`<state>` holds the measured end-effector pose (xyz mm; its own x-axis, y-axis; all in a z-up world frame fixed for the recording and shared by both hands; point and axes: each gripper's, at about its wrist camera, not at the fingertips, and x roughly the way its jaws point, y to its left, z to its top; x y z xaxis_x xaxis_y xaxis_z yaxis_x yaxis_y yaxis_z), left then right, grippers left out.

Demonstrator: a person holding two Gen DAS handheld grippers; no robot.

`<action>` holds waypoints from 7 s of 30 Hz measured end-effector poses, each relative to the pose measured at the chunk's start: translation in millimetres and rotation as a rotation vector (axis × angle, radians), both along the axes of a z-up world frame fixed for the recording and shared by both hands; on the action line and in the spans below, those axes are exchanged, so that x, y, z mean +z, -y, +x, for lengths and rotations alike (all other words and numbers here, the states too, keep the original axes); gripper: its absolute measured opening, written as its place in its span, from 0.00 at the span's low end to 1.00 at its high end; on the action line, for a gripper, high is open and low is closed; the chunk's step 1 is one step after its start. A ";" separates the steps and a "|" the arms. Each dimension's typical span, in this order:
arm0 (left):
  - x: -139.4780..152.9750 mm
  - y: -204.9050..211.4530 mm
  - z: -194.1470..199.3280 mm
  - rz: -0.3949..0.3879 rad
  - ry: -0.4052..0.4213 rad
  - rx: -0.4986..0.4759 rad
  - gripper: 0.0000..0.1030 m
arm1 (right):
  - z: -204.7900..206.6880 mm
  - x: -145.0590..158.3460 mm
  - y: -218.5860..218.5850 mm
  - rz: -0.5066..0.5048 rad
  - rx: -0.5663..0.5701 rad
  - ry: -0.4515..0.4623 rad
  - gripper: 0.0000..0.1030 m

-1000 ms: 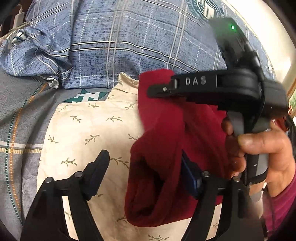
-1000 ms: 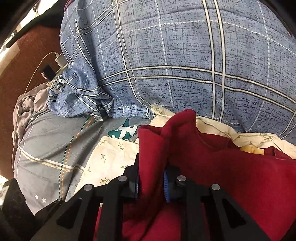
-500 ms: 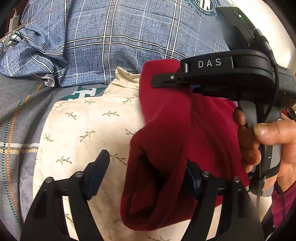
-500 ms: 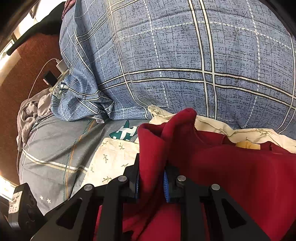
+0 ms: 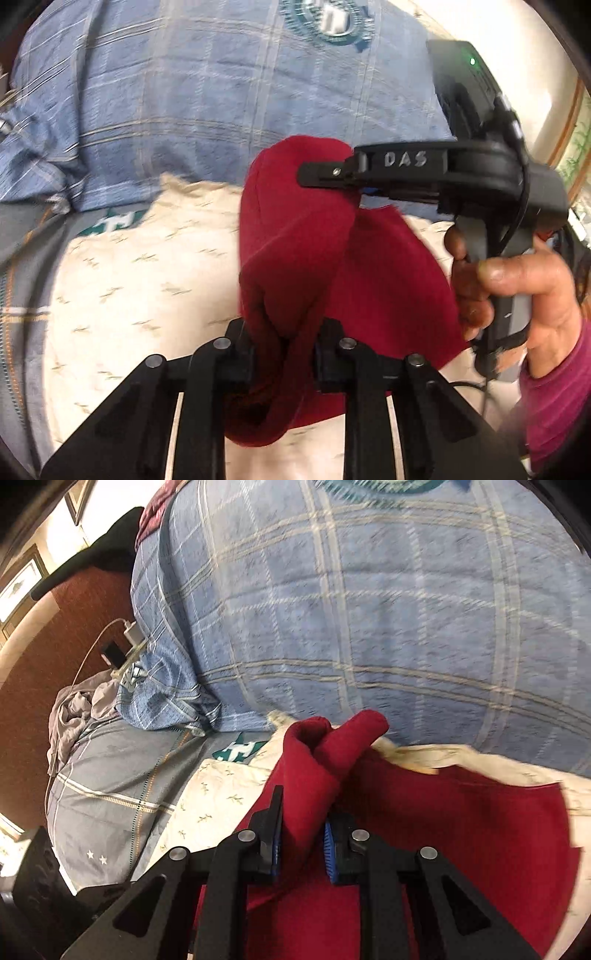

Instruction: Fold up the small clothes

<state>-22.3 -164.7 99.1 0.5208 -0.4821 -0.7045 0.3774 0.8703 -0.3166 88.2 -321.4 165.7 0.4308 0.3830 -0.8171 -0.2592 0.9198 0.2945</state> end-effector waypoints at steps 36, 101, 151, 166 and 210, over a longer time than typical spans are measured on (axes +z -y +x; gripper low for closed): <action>-17.2 60.5 -20.5 0.064 -0.049 -0.122 0.73 | -104.6 -27.6 166.8 0.158 -0.314 -0.138 0.73; -55.1 80.0 34.7 -0.090 -0.145 -0.136 0.85 | -104.4 -48.9 236.8 0.131 -0.479 0.014 0.81; -13.9 -12.5 -68.6 0.107 0.044 0.114 0.78 | -200.4 -17.2 36.6 -0.232 -0.117 0.106 0.28; 11.3 -19.7 -90.9 0.147 0.151 0.174 0.79 | -210.2 14.7 24.3 -0.258 -0.243 0.179 0.67; 3.1 -29.4 -88.7 0.194 0.152 0.217 0.80 | -205.7 -2.5 18.3 -0.273 -0.284 0.129 0.81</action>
